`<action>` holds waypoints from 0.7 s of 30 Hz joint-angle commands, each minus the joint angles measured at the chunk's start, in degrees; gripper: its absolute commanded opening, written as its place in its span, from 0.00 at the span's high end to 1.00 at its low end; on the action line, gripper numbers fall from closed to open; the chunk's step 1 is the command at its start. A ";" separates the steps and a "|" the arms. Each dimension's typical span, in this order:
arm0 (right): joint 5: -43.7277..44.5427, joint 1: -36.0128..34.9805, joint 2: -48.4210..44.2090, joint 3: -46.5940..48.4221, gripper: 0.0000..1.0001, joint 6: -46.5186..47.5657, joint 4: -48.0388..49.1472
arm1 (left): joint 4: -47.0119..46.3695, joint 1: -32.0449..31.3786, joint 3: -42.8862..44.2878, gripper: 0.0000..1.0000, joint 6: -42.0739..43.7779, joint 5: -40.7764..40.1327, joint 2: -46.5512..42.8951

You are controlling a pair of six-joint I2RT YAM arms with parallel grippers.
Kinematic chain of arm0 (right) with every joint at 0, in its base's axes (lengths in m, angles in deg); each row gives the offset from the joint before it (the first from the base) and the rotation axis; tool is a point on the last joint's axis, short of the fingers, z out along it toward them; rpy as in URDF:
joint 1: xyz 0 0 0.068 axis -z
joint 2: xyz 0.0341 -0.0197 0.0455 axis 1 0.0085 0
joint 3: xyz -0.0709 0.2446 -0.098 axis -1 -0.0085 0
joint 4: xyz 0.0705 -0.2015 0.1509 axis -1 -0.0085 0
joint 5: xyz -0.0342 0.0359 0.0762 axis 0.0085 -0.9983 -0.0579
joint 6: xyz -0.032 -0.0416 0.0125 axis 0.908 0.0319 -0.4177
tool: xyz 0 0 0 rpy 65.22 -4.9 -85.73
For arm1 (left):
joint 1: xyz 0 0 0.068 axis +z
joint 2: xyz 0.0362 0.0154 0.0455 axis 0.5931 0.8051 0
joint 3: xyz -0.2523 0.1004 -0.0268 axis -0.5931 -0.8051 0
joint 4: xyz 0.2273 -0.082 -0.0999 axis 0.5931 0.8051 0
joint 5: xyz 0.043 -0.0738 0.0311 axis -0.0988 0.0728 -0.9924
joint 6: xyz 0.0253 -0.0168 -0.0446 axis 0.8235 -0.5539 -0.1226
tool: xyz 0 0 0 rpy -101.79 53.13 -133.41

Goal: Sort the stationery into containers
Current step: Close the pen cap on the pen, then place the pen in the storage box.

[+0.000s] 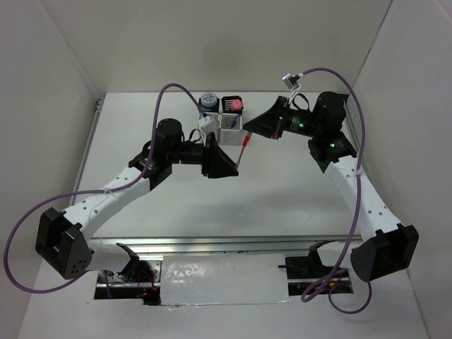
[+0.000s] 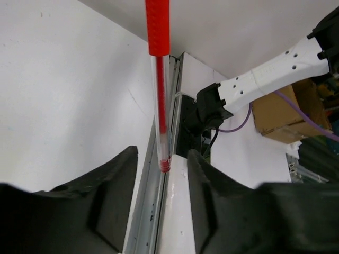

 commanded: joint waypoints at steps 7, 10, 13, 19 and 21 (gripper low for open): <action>1.71 0.66 1.33 6.14 1.00 5.09 -4.02 | 3.77 0.27 2.91 0.29 4.76 -1.55 -1.41; 4.95 0.75 2.47 8.95 1.00 10.35 -7.88 | 5.27 1.32 2.30 0.28 6.17 -1.99 -2.63; 11.43 0.75 3.88 13.08 1.00 18.78 -12.81 | 4.13 4.66 0.89 0.28 4.78 -3.04 -4.30; 26.04 0.57 7.66 15.20 1.00 26.10 -10.28 | 7.10 15.80 1.24 0.01 -0.32 -12.09 -5.54; 30.60 -0.22 10.20 14.67 1.00 26.54 -6.68 | 11.31 17.93 2.91 0.01 -3.39 -17.26 -4.05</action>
